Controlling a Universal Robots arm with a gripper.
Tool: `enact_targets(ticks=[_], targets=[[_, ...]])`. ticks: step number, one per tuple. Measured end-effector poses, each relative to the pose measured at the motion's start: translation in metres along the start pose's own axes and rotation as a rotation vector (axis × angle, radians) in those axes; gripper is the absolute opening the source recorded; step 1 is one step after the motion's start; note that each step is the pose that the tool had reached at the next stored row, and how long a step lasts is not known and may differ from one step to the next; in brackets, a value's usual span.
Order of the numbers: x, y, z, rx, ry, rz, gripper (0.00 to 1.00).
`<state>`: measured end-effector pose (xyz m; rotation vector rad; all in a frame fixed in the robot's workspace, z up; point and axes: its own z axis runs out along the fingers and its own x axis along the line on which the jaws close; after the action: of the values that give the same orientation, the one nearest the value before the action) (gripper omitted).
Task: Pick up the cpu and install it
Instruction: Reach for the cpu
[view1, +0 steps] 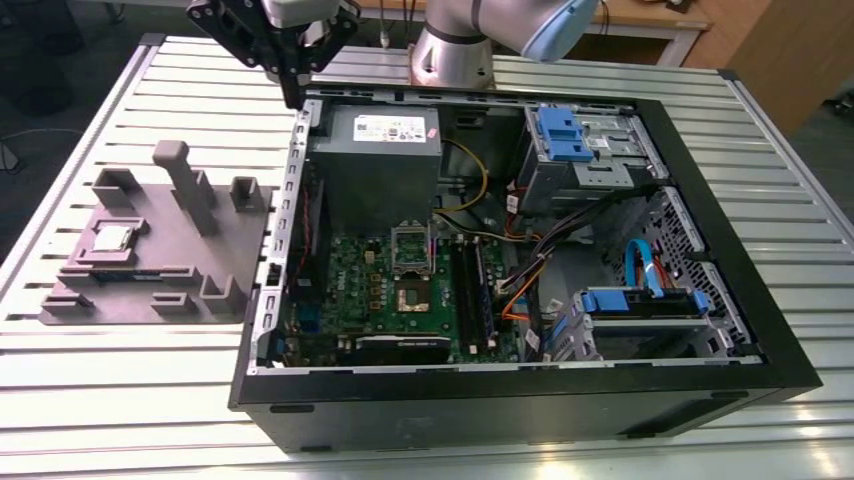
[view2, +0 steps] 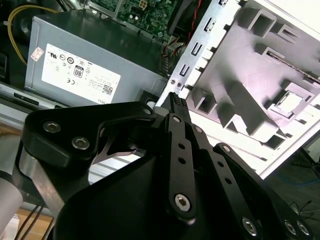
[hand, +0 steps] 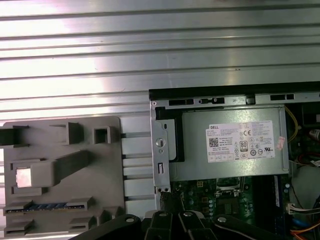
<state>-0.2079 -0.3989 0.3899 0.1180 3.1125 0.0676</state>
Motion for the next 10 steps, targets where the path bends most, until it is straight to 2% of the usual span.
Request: enact_targets(ticks=[10], targets=[[0.0057,-0.0004,0.0000,0.0000,0.0001,0.000,0.10]])
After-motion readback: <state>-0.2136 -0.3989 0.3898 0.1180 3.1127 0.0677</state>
